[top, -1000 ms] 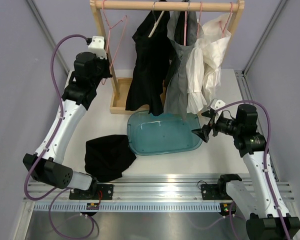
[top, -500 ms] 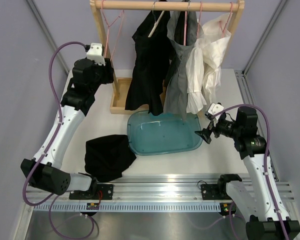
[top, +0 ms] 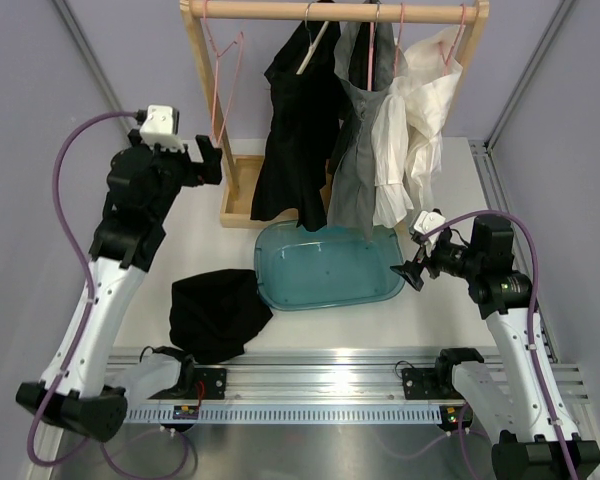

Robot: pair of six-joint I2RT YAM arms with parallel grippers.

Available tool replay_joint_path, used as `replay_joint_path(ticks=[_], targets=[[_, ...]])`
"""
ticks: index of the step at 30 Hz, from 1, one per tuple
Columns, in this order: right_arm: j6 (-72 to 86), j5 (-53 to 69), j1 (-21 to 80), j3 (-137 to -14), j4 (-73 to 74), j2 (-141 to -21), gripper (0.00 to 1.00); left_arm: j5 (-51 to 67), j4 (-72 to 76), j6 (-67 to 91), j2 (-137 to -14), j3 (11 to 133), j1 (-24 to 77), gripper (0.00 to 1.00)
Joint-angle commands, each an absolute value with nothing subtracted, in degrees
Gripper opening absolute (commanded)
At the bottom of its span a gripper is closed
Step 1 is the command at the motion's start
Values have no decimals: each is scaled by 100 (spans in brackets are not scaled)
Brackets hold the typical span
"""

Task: Remove the skirt from the hanger
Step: Place the hanger at the clothesline.

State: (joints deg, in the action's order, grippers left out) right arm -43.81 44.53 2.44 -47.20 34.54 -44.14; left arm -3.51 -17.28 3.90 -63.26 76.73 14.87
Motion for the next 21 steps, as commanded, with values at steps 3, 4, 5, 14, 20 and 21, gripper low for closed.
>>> replay_joint_path(ticks=[3,4,5,14,20,21], targets=[[-4509,4482,211,-4711,3445,-4342,99,-449,-2231,404,-5029,6604,1450,99],[-4509,4482,211,-4711,3445,-4350,99,-431,-2346,456,-4853,6453,1459,99],[-4517,4500,211,-4702,3445,-4351,99,-370,-2651,605,-4573,6321,1450,99],[-4526,4500,220,-4702,3463,-4342,99,-808,-5226,2723,-4429,5950,1459,99],[-4535,4491,211,-4702,3472,-4316,99,-2152,-6301,4077,-4711,5933,1459,99],[-4535,4491,211,-4702,3463,-4298,100,-2258,-6345,4226,-4728,5889,1450,99]])
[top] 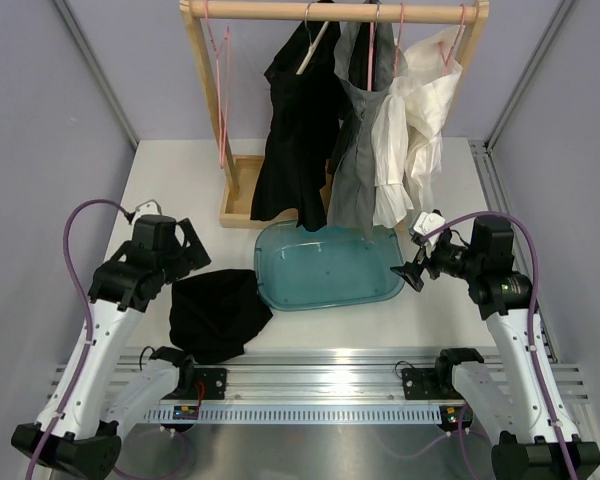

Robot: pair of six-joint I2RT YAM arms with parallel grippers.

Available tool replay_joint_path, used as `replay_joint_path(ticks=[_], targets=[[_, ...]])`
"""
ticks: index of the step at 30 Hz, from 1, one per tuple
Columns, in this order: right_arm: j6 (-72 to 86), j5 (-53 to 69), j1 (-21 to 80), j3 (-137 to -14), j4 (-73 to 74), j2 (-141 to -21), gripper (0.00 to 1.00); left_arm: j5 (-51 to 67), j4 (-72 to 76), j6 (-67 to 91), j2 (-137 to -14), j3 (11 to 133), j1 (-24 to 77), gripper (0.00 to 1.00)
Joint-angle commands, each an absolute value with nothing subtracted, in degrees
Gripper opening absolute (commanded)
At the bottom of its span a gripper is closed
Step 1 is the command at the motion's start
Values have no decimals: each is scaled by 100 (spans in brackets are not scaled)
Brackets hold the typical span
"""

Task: Remove the skirt from the hanger
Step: Place the hanger at the clothesline, then pick up the skirt from the center of the board.

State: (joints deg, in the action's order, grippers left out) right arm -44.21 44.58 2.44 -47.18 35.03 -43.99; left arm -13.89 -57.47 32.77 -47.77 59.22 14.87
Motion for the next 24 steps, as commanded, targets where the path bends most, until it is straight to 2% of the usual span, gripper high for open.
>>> replay_joint_path(ticks=[1,7,11,18,20,22,24], targets=[[-4544,4491,211,-4702,3472,-4289,99,-2398,-6433,4523,-4789,5828,1459,99],[-4562,4456,211,-4693,3480,-4271,99,-2654,-6627,5106,-5457,5388,1441,99],[-4570,4447,211,-4693,3481,-4263,100,-2602,-6557,5229,-5476,5186,1424,99],[-4579,4439,211,-4693,3498,-4228,99,-1523,-5715,5203,-6133,4325,1055,97],[-4588,4412,211,-4693,3498,-4236,99,-1468,-5547,5247,-6284,4289,1028,93],[-4588,4403,211,-4693,3489,-4236,100,-1398,-5239,5177,-6372,4219,1011,75],[-4588,4395,185,-4693,3489,-4236,99,-1057,-4933,4924,-6294,4192,1002,63]])
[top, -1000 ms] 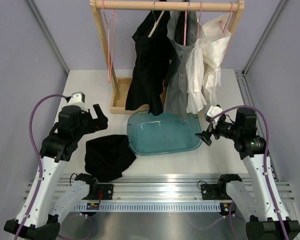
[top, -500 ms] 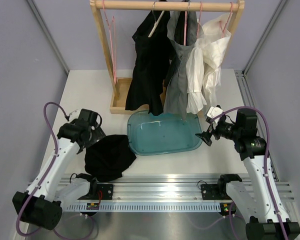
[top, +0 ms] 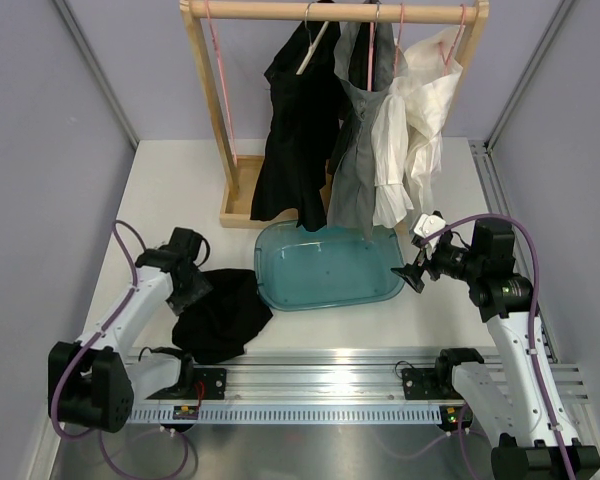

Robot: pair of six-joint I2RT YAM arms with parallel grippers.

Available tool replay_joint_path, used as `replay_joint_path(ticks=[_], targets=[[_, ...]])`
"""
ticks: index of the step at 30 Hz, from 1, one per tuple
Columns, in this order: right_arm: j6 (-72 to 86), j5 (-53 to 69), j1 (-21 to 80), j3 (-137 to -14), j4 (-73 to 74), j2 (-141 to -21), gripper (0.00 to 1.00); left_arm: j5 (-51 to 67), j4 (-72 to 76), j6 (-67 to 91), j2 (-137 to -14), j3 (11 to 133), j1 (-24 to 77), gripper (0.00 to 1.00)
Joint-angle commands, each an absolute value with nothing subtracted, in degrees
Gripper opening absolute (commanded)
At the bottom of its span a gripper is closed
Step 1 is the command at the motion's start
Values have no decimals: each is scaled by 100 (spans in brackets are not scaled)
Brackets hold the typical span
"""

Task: Remove the skirt from the hanger
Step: Pick up the skirt from the center of the board, then place the skirt in the bin.

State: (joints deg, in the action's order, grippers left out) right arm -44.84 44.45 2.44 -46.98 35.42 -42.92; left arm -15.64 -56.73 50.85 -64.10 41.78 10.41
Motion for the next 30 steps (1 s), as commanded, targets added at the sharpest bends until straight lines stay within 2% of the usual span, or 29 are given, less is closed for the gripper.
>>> replay_joint_path(ticks=[1,4,7,8,9,10,12,17,19,24,30], targets=[[-4588,4395,185,-4693,3489,-4236,99,-942,-4844,4844,-6215,4149,1002,51],[-4588,4403,185,-4693,3498,-4236,99,-529,-4458,4335,-5550,4105,1002,30],[-4579,4412,176,-4693,3498,-4228,100,-133,-4070,3229,-4514,4148,993,17],[-4579,4412,184,-4693,3498,-4219,99,-54,-4008,2921,-4230,4227,1002,2],[-4579,4421,176,-4685,3489,-4219,99,-140,-4225,2674,-4106,4384,1011,0],[-4579,4421,176,-4685,3481,-4219,99,-28,-4245,2620,-4078,4525,1072,0],[-4570,4438,184,-4685,3489,-4236,100,1013,-3957,2287,-4008,4745,1081,0],[-4570,4403,176,-4676,3463,-4271,99,1914,-3394,2382,-3955,5562,1090,0],[-4570,4386,176,-4676,3472,-4298,99,2756,-3060,2382,-4200,6078,1107,0],[-4570,4386,176,-4676,3454,-4359,99,3671,-2367,2680,-4709,7144,1239,0],[-4562,4359,167,-4676,3454,-4412,99,4008,-989,3532,-5387,8323,1712,0]])
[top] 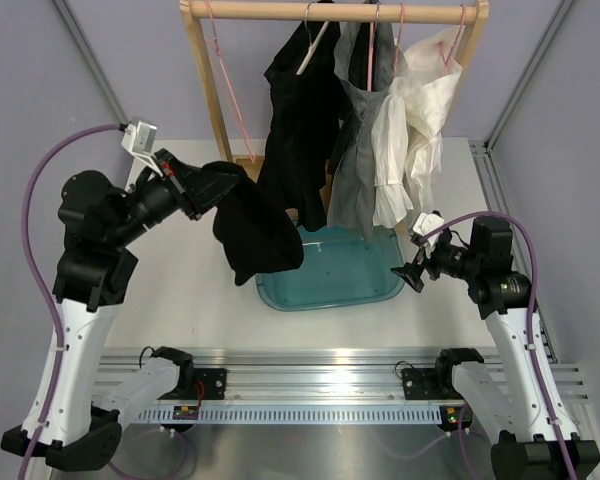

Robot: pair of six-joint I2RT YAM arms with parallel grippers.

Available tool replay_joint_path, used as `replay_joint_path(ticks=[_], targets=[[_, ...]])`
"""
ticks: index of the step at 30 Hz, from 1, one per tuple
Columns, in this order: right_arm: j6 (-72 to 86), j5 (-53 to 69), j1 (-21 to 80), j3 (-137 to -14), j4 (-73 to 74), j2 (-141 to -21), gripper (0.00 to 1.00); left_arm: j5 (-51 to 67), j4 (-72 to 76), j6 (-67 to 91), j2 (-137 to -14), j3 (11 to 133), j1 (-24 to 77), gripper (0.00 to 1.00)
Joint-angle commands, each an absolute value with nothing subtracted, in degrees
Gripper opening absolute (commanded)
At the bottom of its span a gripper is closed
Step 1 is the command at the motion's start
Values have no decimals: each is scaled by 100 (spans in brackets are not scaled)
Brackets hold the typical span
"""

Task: Remove the skirt from the hanger
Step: Place the skirt in the bin.

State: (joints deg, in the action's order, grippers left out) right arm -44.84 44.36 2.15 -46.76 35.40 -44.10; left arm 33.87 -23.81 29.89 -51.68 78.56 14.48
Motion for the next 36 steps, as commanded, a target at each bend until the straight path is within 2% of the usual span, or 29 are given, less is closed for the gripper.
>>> replay_joint_path(ticks=[1,9,19,26,32,36], targets=[[-4562,4351,167,-4676,3445,-4421,100,3964,-828,3585,-5562,8367,1836,0],[-4570,4324,167,-4667,3445,-4439,100,3473,-703,3358,-6512,9017,3058,0],[-4597,4333,158,-4676,3463,-4412,100,2637,-527,2690,-6723,7630,3173,0],[-4605,4316,150,-4667,3472,-4421,100,1522,-265,2206,-7022,7392,3155,0],[-4605,4289,141,-4667,3480,-4438,100,1949,-168,2337,-7382,7366,3164,0],[-4605,4298,141,-4667,3480,-4447,100,2337,-26,2382,-7208,6358,3199,0]])
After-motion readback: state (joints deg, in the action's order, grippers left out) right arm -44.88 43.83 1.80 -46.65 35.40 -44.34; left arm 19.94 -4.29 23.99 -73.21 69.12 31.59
